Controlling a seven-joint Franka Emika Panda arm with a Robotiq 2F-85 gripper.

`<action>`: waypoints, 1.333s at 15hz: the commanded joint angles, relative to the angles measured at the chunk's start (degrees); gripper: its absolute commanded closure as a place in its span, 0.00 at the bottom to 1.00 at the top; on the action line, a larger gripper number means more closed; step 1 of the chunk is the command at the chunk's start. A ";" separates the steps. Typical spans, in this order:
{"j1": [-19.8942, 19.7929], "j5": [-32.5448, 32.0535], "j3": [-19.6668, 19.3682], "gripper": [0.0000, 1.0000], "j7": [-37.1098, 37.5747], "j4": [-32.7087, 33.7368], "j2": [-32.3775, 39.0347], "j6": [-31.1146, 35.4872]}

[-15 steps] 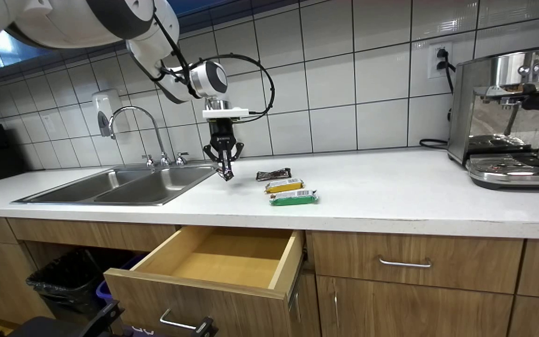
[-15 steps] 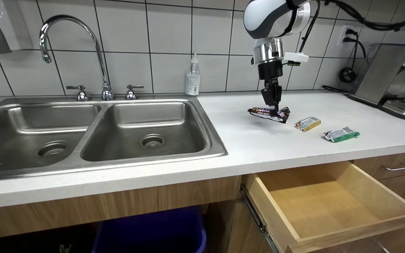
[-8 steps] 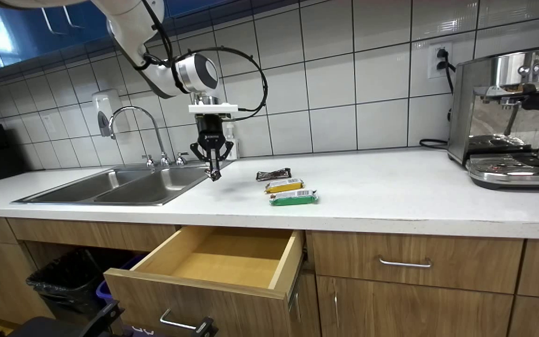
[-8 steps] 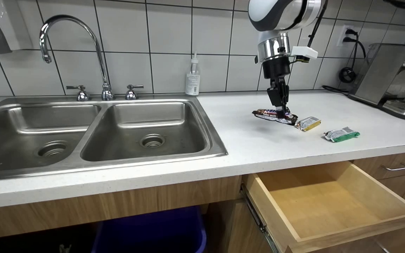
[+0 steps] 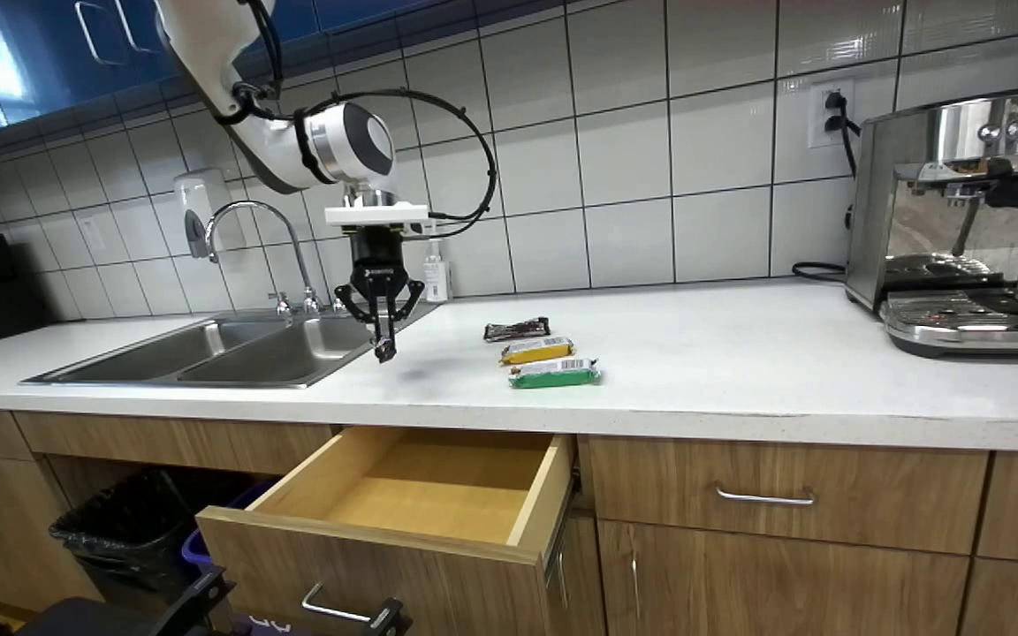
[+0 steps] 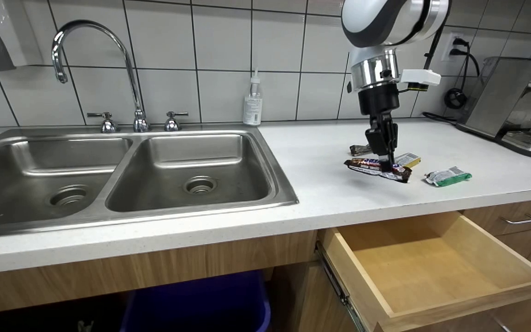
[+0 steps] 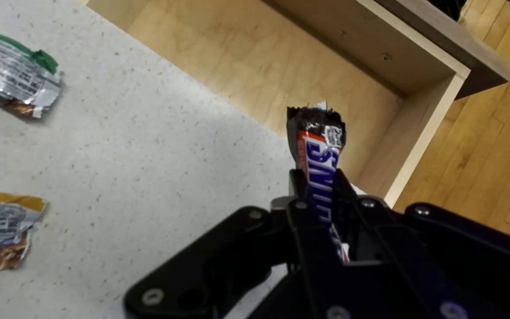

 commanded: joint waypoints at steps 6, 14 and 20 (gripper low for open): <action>-0.51 0.93 0.77 0.96 4.70 -19.90 -11.12 11.01; -0.02 1.64 0.78 0.96 6.59 -30.41 -16.21 16.84; 0.09 0.29 0.31 0.96 7.24 -33.01 -16.38 17.64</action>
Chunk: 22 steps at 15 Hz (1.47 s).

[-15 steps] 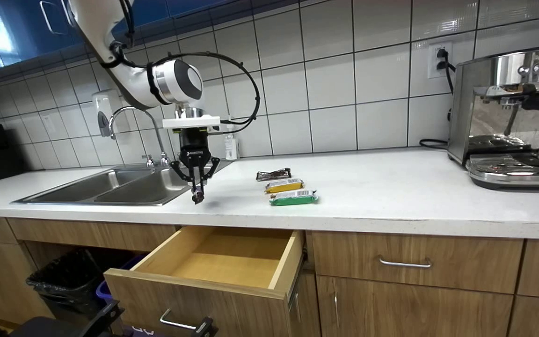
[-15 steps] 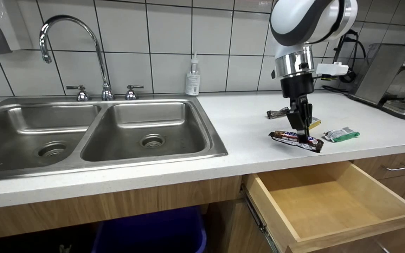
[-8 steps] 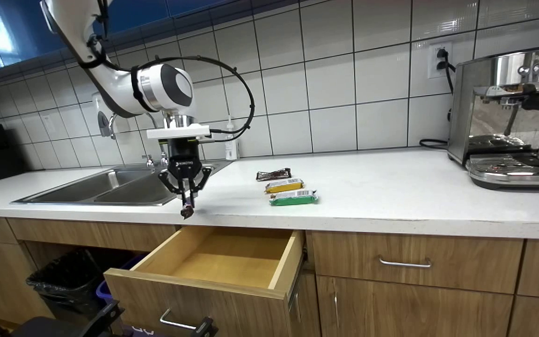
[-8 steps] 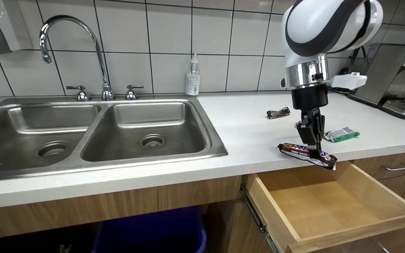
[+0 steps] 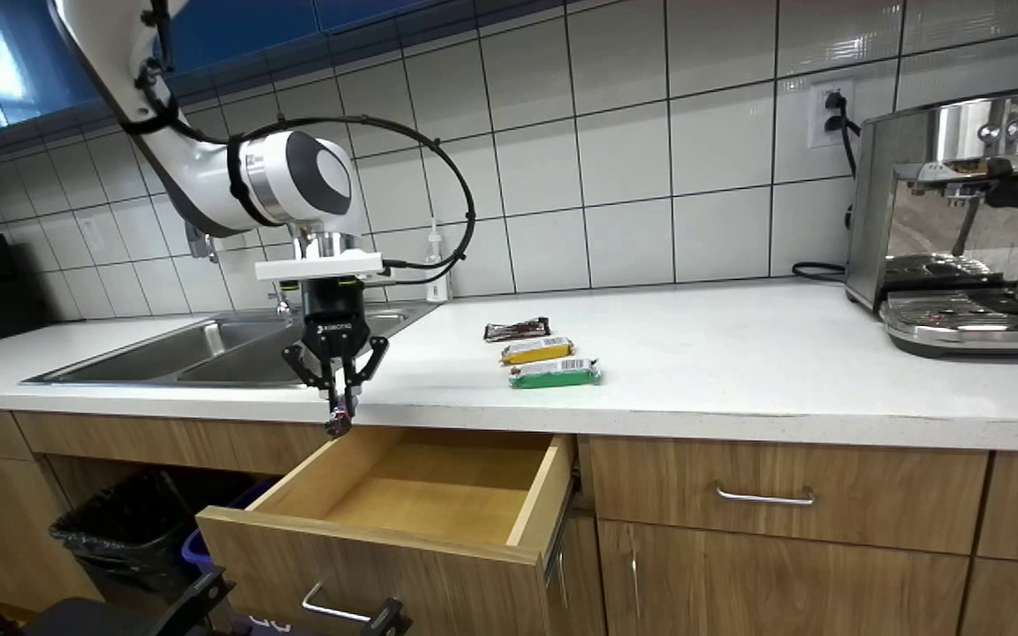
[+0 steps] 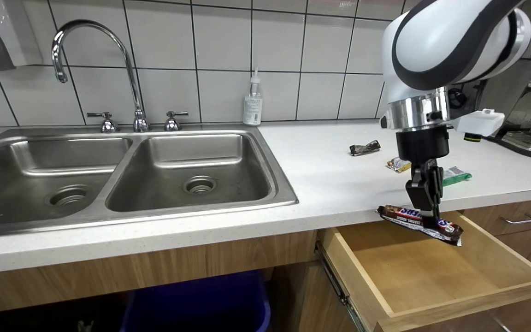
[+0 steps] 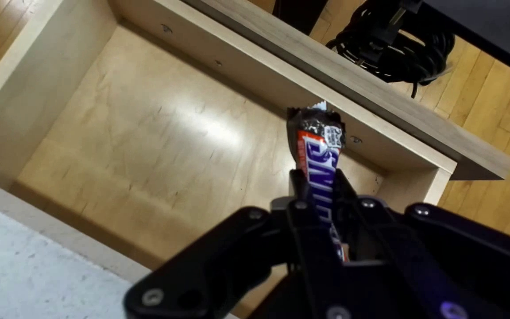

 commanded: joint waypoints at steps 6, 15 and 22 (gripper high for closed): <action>0.11 -3.25 -0.29 0.96 1.84 -1.96 -0.35 1.68; 0.86 -4.06 0.37 0.96 2.96 -2.85 1.85 4.00; 2.85 -5.30 0.38 0.96 5.93 -2.75 5.07 6.72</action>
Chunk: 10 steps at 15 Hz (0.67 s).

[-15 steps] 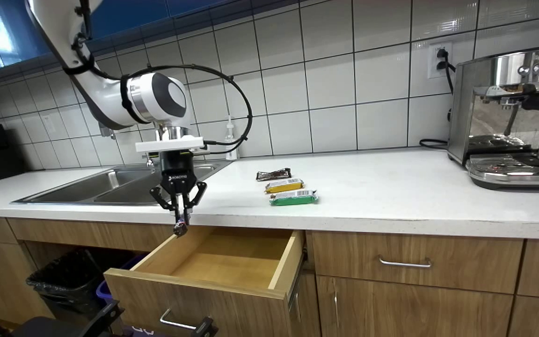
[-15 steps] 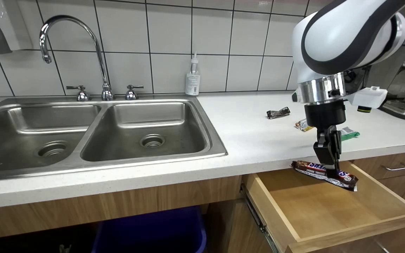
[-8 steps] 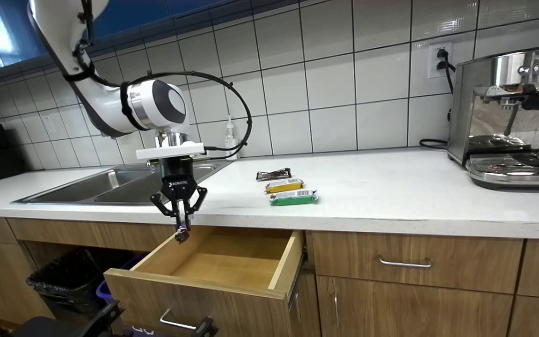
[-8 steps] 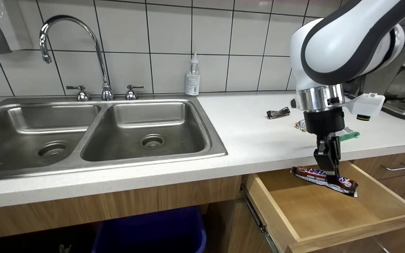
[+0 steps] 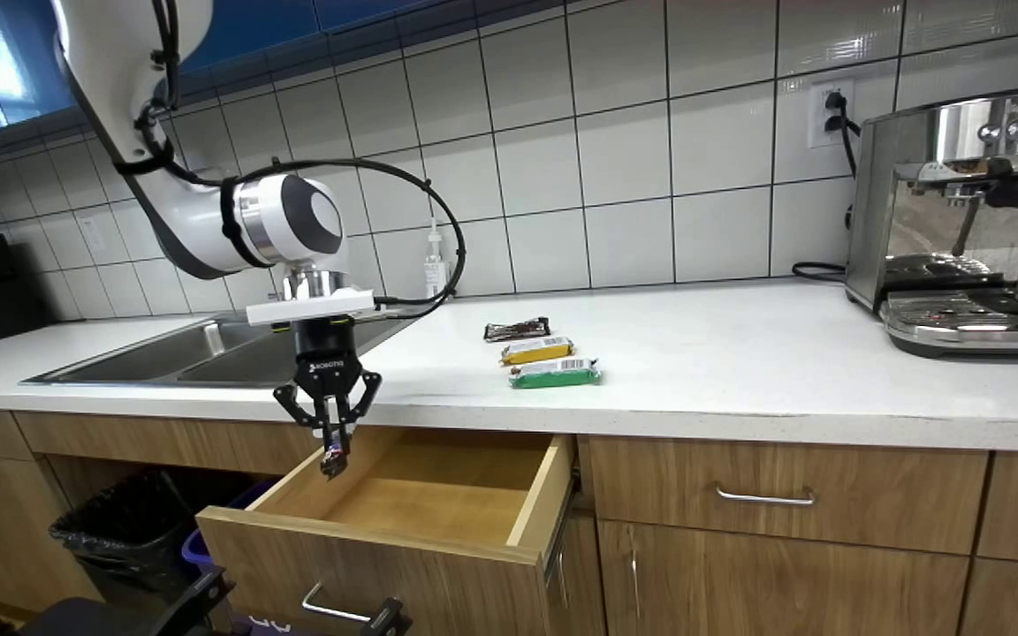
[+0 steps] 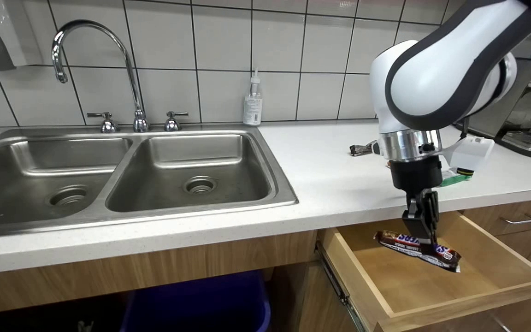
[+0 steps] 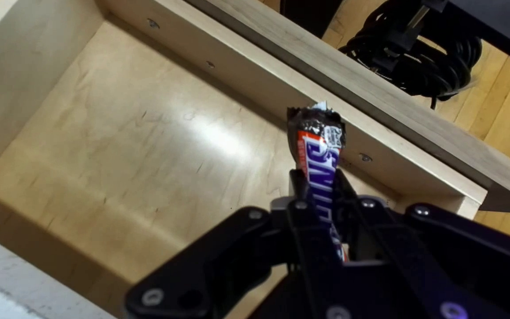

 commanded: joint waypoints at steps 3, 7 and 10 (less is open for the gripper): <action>1.32 -2.45 0.30 0.96 4.83 -0.42 2.35 3.54; 1.65 -3.04 0.04 0.96 5.80 -0.49 4.00 5.14; 1.66 -3.37 -0.08 0.96 5.98 -0.67 4.78 5.84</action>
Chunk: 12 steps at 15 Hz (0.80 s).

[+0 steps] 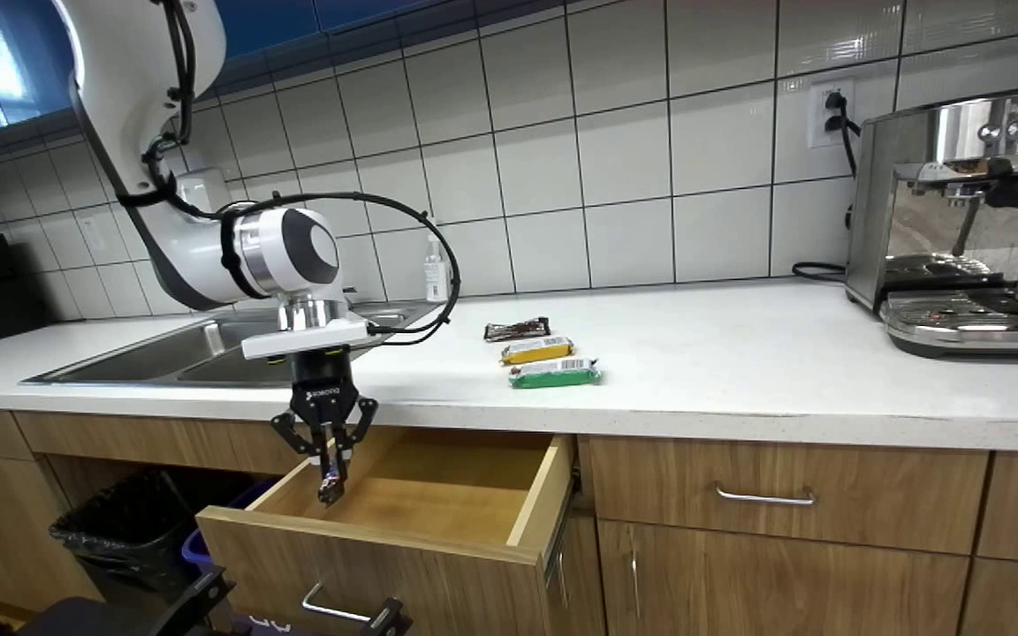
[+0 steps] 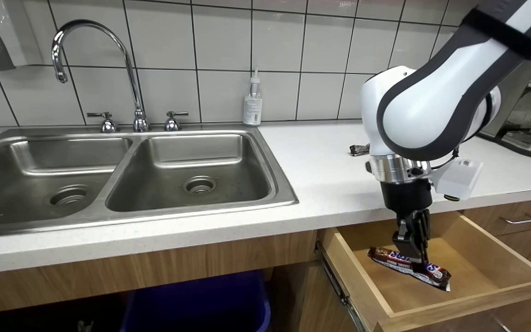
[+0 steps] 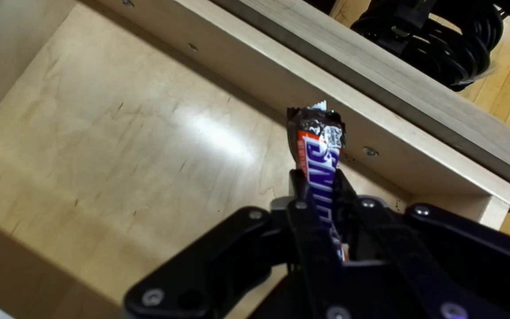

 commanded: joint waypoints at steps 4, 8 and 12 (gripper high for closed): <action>0.33 -2.08 -0.09 0.55 2.76 -1.33 -0.22 1.94; -0.22 -0.99 0.21 0.26 2.55 -2.73 -2.51 1.30; -0.86 0.53 0.50 0.00 2.38 -4.15 -5.76 0.01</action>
